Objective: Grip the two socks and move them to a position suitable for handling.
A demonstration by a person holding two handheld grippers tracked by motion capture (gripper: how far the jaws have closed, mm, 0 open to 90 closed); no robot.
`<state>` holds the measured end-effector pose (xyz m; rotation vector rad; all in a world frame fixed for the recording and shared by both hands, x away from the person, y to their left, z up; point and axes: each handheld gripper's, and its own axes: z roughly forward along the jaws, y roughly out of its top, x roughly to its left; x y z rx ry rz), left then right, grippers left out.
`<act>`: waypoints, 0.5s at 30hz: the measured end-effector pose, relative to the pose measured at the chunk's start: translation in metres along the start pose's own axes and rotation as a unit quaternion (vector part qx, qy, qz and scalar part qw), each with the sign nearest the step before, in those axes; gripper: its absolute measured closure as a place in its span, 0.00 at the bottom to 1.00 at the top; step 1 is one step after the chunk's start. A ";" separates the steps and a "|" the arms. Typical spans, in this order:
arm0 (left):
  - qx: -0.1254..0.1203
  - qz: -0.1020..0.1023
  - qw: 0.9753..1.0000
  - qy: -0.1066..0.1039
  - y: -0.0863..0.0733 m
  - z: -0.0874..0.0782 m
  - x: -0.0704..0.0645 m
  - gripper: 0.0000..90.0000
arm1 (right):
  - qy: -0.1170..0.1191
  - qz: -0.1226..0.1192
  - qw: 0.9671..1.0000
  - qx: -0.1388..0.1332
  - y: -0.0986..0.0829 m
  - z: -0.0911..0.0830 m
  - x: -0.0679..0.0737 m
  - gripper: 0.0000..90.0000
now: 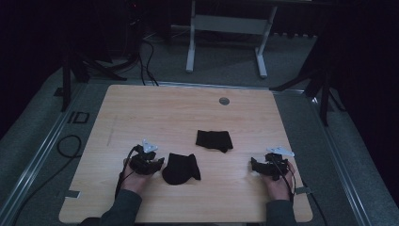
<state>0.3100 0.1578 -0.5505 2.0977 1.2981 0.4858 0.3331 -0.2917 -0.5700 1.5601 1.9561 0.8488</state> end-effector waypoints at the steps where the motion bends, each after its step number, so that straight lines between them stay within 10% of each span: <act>1: 0.000 -0.001 1.000 0.000 0.000 0.000 0.000 0.64 | 0.000 0.000 1.000 0.000 0.000 0.000 0.000 0.14; 15: -0.004 -0.003 1.000 0.002 0.001 0.000 0.000 0.64 | -0.001 0.002 1.000 0.000 -0.002 -0.002 0.001 0.14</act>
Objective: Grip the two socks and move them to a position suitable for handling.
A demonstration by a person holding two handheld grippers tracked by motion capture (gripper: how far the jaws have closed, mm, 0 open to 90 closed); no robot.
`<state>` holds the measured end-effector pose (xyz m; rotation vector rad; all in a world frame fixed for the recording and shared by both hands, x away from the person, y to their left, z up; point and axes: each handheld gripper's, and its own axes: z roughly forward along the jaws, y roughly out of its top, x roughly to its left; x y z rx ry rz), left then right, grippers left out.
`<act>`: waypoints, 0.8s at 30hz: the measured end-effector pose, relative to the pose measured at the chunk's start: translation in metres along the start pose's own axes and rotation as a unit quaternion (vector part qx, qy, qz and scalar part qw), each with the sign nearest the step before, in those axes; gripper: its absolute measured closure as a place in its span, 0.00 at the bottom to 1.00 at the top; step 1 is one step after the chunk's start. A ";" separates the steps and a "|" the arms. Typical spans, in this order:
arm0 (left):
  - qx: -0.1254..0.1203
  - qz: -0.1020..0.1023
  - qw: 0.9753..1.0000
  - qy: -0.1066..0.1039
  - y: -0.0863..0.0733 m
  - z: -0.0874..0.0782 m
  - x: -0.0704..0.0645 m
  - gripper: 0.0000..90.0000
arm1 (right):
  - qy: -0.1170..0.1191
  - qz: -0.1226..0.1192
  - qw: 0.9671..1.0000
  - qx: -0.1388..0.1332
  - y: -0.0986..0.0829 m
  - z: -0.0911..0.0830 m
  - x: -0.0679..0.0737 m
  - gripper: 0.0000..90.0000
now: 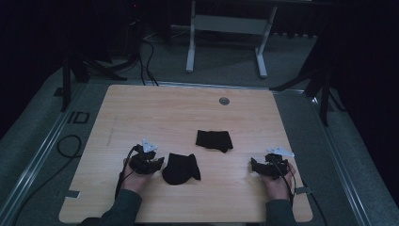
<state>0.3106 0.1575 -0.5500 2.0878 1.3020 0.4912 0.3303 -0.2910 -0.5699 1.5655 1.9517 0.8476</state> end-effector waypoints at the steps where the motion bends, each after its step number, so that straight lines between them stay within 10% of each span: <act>1: 0.000 0.000 1.000 0.000 0.000 0.000 0.000 0.64 | -0.003 0.003 1.000 0.005 0.000 -0.001 0.000 0.14; 24: 0.001 0.002 1.000 0.002 0.000 0.000 -0.001 0.64 | 0.040 -0.062 0.997 0.014 0.010 -0.022 0.025 0.76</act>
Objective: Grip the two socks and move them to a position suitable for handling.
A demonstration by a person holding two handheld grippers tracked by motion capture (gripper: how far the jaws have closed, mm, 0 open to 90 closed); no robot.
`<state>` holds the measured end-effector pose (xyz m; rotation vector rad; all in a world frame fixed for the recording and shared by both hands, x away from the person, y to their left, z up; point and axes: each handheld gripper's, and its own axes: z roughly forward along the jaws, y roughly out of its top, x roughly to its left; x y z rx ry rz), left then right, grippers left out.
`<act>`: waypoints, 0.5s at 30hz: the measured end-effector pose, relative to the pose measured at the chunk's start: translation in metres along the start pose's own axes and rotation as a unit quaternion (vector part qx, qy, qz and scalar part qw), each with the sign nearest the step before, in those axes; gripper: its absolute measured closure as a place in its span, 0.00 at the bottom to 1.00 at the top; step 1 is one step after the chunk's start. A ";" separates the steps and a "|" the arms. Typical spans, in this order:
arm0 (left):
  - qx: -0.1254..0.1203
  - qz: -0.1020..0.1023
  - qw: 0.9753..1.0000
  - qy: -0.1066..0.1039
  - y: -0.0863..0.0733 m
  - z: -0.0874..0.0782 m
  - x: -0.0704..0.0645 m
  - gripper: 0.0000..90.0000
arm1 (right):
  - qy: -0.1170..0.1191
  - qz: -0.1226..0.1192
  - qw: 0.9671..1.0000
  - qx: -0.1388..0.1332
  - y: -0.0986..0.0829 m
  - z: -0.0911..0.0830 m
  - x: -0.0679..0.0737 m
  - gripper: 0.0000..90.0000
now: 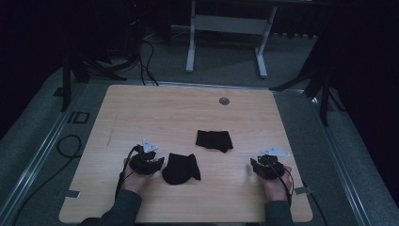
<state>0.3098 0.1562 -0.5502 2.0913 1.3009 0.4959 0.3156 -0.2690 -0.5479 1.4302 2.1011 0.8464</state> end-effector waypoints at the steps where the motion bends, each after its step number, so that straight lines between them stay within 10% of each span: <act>1: 0.001 0.001 1.000 0.000 0.000 0.000 0.000 0.64 | 0.003 -0.005 1.000 0.002 0.001 -0.001 0.002 0.78; 15: 0.001 0.004 1.000 0.002 0.000 0.002 -0.001 0.64 | 0.048 -0.059 0.997 0.004 0.009 -0.008 0.025 0.99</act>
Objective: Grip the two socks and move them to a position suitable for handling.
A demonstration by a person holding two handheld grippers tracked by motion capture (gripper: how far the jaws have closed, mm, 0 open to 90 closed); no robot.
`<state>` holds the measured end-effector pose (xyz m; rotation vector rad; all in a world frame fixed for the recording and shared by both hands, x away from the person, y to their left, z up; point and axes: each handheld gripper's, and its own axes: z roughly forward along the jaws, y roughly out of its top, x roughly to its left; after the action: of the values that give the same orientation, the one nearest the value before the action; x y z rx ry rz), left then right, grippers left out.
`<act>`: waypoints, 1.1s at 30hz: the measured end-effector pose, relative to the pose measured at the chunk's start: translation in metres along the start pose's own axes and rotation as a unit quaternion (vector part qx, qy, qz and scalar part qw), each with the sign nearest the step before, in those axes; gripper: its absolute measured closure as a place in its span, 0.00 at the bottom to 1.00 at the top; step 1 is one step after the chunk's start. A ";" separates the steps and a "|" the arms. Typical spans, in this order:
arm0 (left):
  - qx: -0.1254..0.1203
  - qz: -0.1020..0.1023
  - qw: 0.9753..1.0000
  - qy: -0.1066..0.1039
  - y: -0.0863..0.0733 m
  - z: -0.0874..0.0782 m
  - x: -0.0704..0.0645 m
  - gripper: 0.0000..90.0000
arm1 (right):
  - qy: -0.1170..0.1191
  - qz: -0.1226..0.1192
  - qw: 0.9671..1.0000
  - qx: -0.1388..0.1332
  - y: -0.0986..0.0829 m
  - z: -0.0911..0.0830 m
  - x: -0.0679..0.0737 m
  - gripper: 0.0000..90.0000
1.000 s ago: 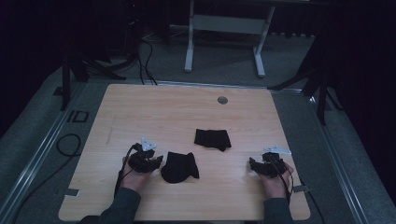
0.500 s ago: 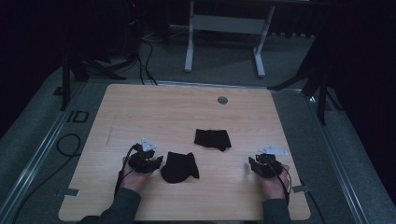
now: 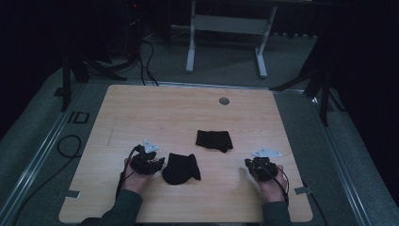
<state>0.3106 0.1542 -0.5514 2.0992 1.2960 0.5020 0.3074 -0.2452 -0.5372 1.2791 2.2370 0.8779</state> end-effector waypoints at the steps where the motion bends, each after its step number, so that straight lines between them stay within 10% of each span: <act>1: 0.001 0.002 1.000 0.000 0.000 0.000 0.000 0.64 | 0.001 -0.001 1.000 -0.001 0.000 0.000 0.001 0.99; 33: -0.005 -0.018 0.999 -0.038 0.001 -0.002 -0.003 0.63 | 0.091 -0.071 0.993 -0.012 0.017 0.004 0.071 0.97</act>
<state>0.3091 0.1514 -0.5492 2.0632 1.2819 0.4092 0.2855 -0.1752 -0.5316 1.0495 2.4156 1.0005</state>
